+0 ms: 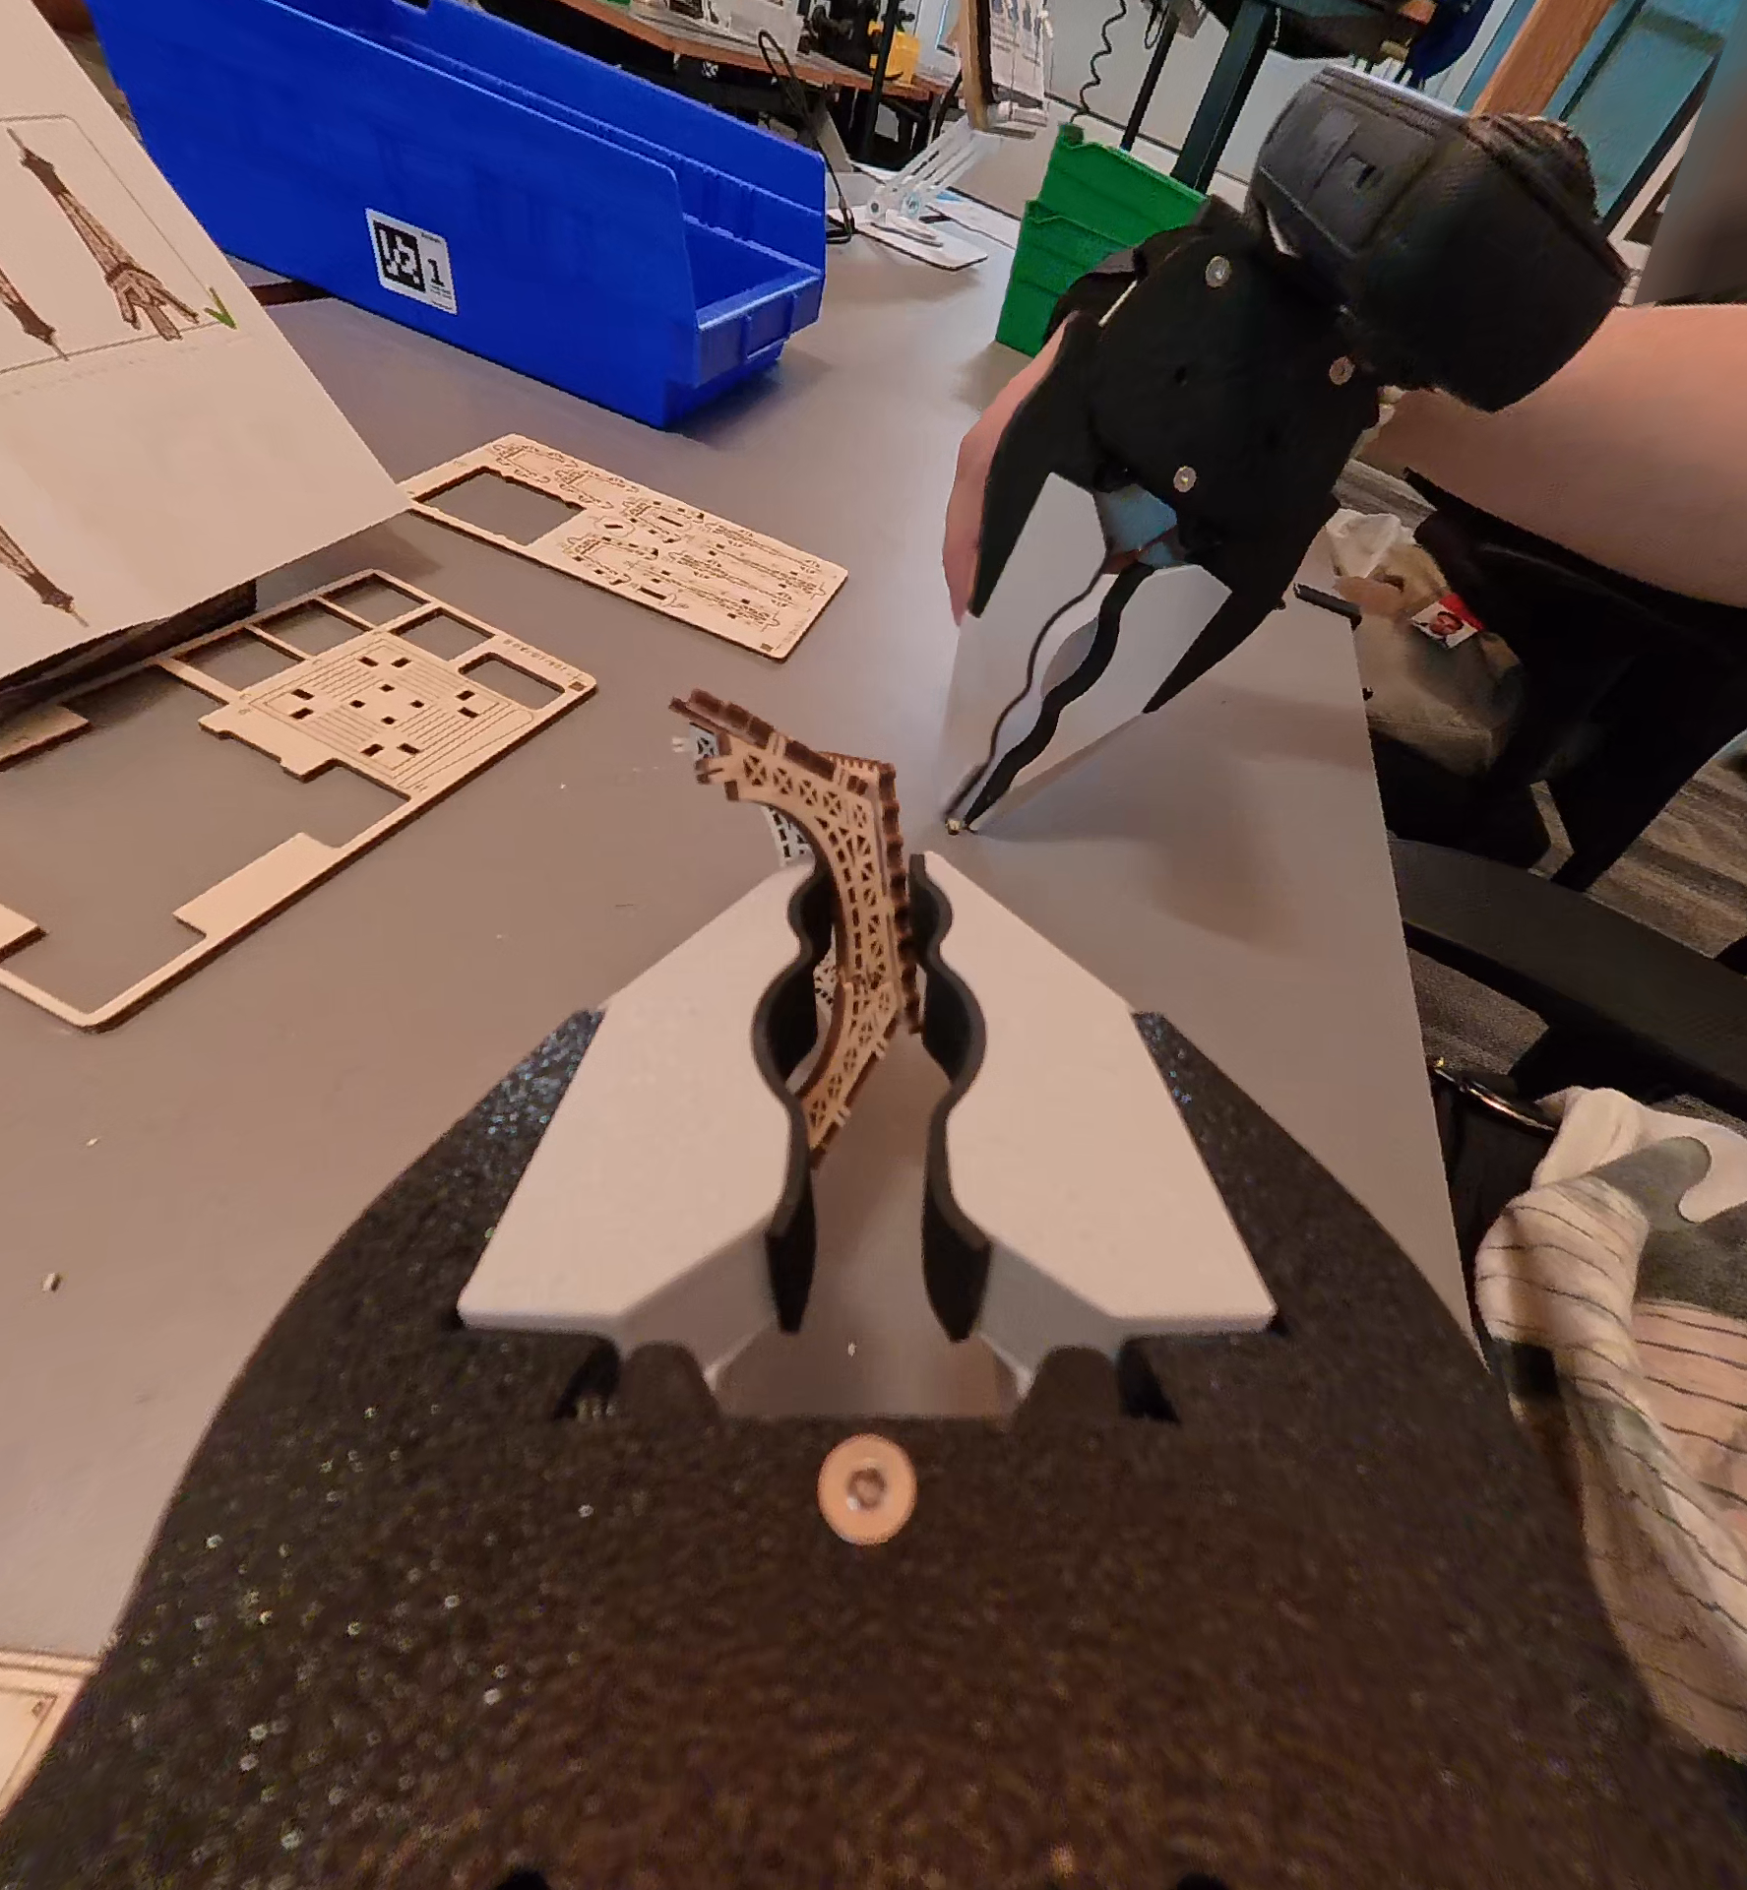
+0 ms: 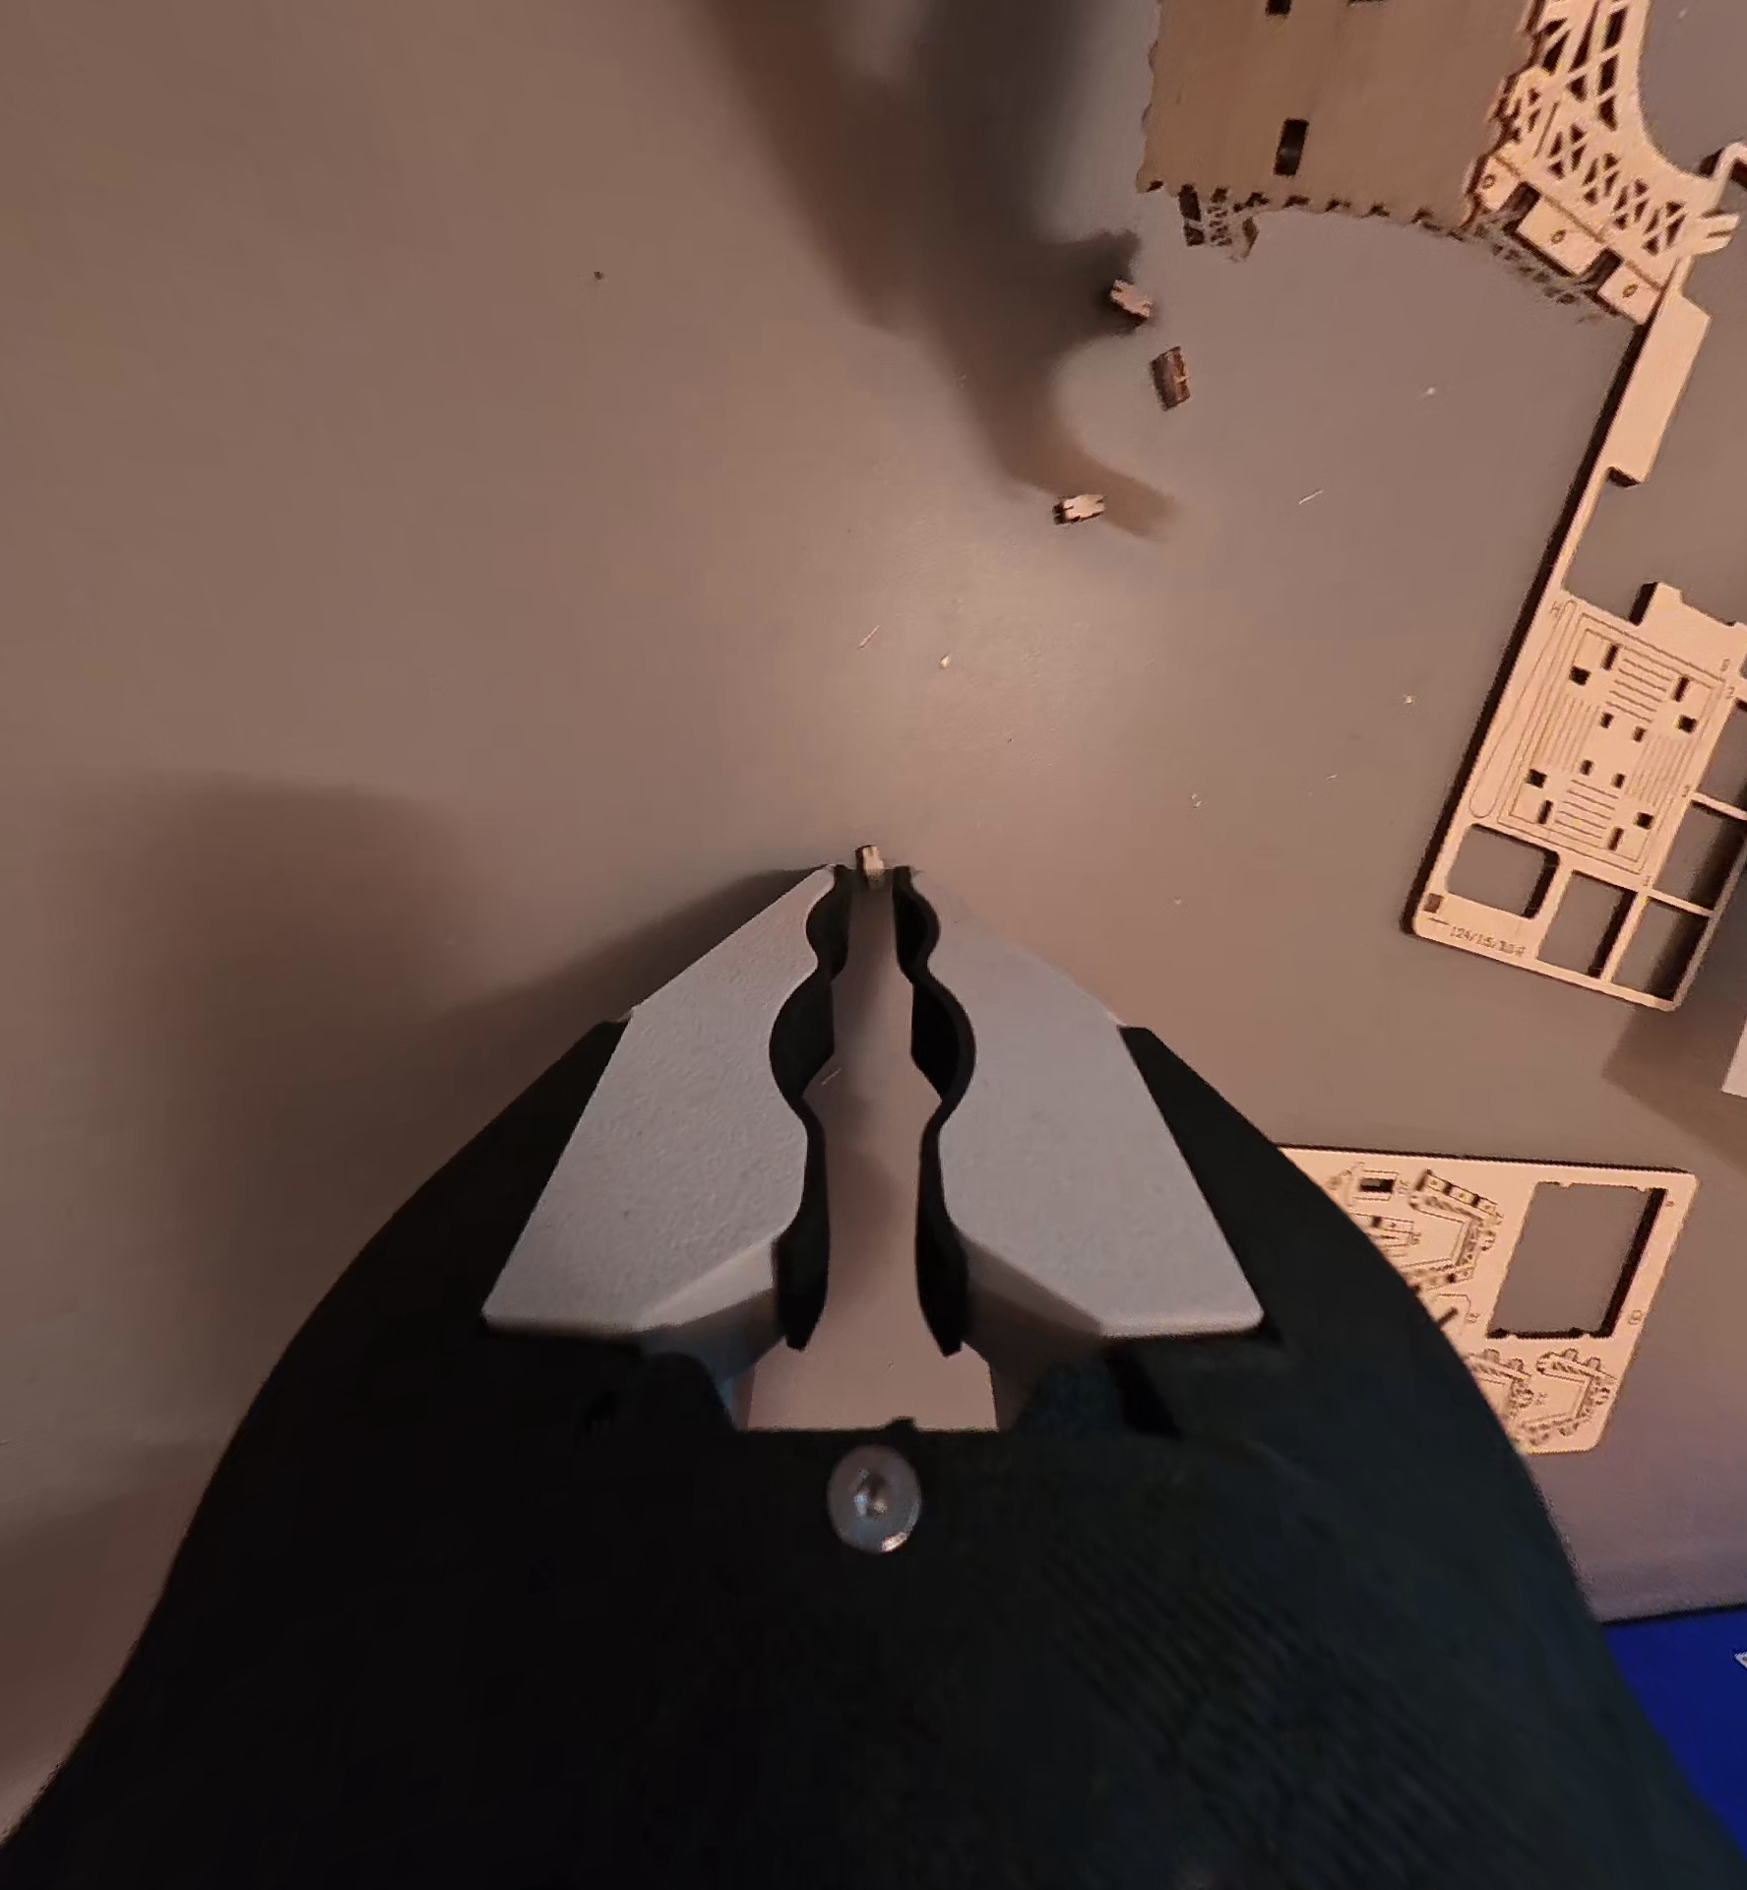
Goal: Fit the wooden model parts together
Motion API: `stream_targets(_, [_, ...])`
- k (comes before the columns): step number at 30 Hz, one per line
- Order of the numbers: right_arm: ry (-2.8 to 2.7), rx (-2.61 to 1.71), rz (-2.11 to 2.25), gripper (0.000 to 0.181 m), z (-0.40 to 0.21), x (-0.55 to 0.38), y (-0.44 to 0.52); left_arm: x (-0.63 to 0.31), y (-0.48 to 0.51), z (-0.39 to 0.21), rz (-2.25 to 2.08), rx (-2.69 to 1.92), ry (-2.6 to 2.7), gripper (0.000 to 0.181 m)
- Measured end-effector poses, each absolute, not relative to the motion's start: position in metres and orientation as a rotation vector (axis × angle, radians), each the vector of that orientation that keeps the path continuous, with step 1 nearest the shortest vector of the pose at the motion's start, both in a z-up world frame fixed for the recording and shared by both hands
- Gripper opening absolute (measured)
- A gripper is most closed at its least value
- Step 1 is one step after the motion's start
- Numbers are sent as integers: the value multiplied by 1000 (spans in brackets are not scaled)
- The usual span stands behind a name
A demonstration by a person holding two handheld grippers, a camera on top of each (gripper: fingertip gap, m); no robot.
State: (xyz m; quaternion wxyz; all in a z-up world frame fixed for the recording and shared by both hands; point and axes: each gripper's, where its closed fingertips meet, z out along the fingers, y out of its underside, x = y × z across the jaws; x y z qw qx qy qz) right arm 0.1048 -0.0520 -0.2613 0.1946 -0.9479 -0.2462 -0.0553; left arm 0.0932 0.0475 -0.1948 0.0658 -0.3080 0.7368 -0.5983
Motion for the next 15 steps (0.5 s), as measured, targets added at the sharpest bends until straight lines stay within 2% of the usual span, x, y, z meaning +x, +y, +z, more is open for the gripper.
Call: stream_targets(15, [-472,-2640,-213,0,-261,102,-42,92,46,-195,-1802,-919,2235,12])
